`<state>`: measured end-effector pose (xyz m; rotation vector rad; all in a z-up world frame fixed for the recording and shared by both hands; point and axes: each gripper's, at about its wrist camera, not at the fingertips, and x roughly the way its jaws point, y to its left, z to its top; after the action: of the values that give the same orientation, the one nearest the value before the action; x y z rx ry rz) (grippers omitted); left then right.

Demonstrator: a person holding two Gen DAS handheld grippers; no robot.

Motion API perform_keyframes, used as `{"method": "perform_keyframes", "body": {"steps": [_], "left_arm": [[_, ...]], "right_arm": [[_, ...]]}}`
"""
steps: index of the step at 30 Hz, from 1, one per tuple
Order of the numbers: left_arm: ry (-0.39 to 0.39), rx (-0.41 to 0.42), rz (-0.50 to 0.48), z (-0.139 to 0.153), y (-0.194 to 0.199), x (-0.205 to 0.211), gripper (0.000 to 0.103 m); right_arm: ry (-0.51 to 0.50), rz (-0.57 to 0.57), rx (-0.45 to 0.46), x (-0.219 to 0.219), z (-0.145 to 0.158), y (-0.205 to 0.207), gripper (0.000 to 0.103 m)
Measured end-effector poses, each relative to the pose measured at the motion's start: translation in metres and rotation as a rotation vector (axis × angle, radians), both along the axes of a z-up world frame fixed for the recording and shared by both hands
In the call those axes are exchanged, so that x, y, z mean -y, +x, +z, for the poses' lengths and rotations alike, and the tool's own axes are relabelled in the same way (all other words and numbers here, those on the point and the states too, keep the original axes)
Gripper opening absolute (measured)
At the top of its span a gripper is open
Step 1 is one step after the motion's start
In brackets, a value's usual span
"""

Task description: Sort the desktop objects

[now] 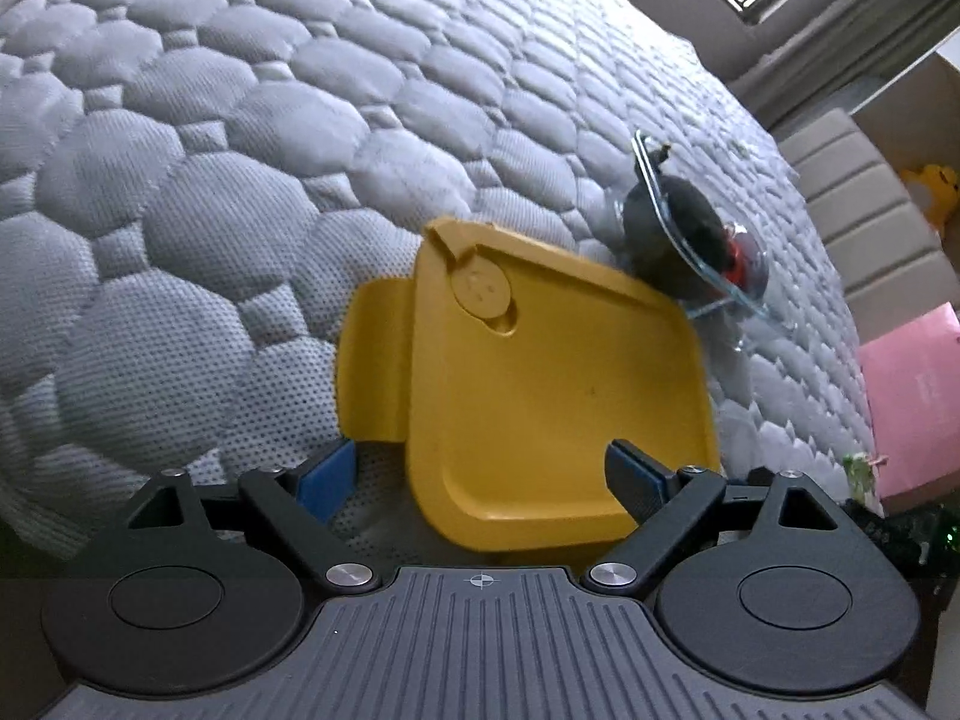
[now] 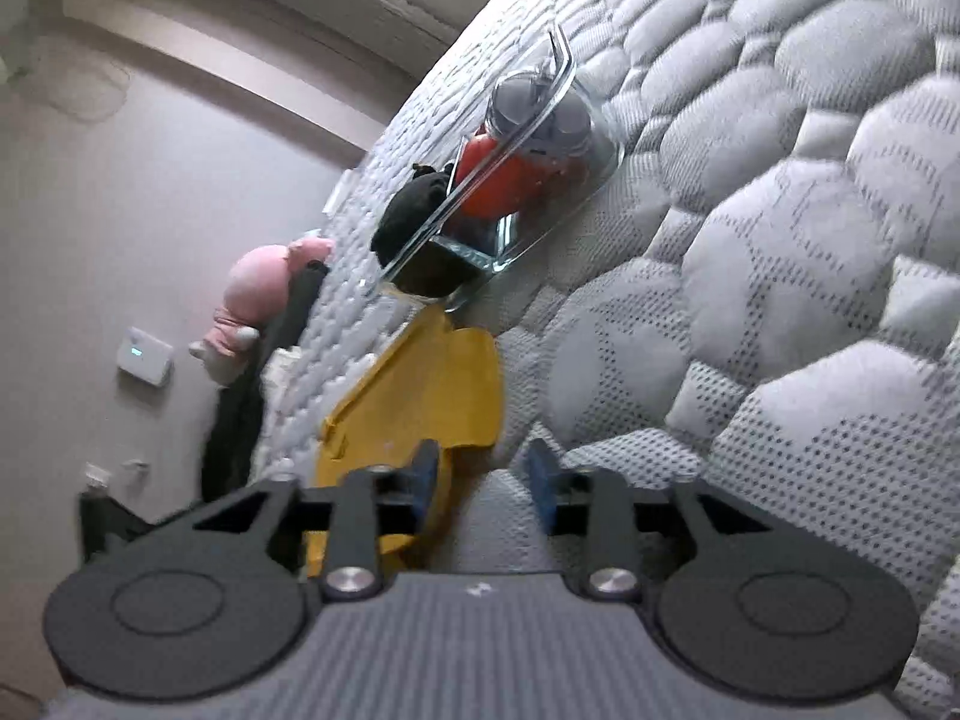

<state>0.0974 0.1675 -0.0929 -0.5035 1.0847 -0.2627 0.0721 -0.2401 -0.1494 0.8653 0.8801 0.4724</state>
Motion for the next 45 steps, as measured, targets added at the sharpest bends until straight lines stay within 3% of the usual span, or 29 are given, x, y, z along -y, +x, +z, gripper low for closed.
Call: {"method": "perform_keyframes", "body": {"steps": [4,8,9,11,13,14,16,18,22,25,27,29,31,39,41,42,45], "left_arm": [[-0.126,-0.026,0.034,-0.012,0.005,-0.016,0.093],[-0.219,-0.024,0.036,-0.02,0.008,-0.026,0.093],[-0.233,-0.023,0.036,-0.022,0.009,-0.027,0.093],[-0.256,-0.023,0.037,-0.025,0.011,-0.028,0.093],[-0.255,-0.02,0.05,-0.025,0.011,-0.027,0.092],[-0.238,-0.019,0.061,-0.023,0.01,-0.026,0.086],[-0.171,-0.011,0.076,-0.017,0.006,-0.023,0.07],[-0.117,0.003,0.077,-0.009,0.0,-0.021,0.046],[-0.081,0.066,0.062,0.013,-0.014,-0.015,0.043],[-0.08,0.114,0.066,0.029,-0.021,-0.013,0.035],[-0.126,0.092,0.067,0.031,-0.017,-0.015,0.03],[-0.165,0.065,0.063,0.03,-0.012,-0.015,0.029],[-0.163,0.048,0.069,0.028,-0.008,-0.012,0.028],[-0.167,0.009,0.073,0.017,-0.001,-0.008,0.029],[-0.162,0.005,0.081,0.015,-0.001,-0.01,0.037],[-0.158,0.005,0.086,0.014,-0.001,-0.011,0.04],[-0.152,0.013,0.093,0.016,-0.006,-0.014,0.04]], "right_arm": [[0.034,0.042,-0.016,-0.008,-0.001,0.019,0.057],[-0.016,0.074,0.032,-0.032,0.009,0.035,0.086],[-0.037,0.079,0.049,-0.038,0.011,0.036,0.088],[-0.109,0.072,0.076,-0.048,0.015,0.036,0.08],[-0.196,0.059,0.097,-0.057,0.018,0.035,0.052],[-0.226,0.059,0.102,-0.059,0.018,0.035,0.041],[-0.228,0.057,0.1,-0.056,0.019,0.034,0.04],[-0.212,0.061,0.103,-0.051,0.024,0.03,0.04],[-0.175,0.063,0.114,-0.038,0.033,0.021,0.04],[-0.103,0.08,0.08,-0.027,0.031,0.02,0.043],[-0.009,0.089,-0.009,-0.018,0.018,0.02,0.059],[0.144,0.115,-0.106,-0.012,-0.001,0.019,0.058],[0.226,0.122,-0.144,-0.014,-0.011,0.018,0.059],[0.062,-0.016,-0.039,-0.044,0.001,0.027,0.058],[0.046,-0.015,-0.04,-0.049,0.001,0.031,0.046],[0.016,-0.006,-0.027,-0.052,0.003,0.031,0.032],[-0.026,0.039,0.028,-0.055,0.014,0.026,0.028]]}}
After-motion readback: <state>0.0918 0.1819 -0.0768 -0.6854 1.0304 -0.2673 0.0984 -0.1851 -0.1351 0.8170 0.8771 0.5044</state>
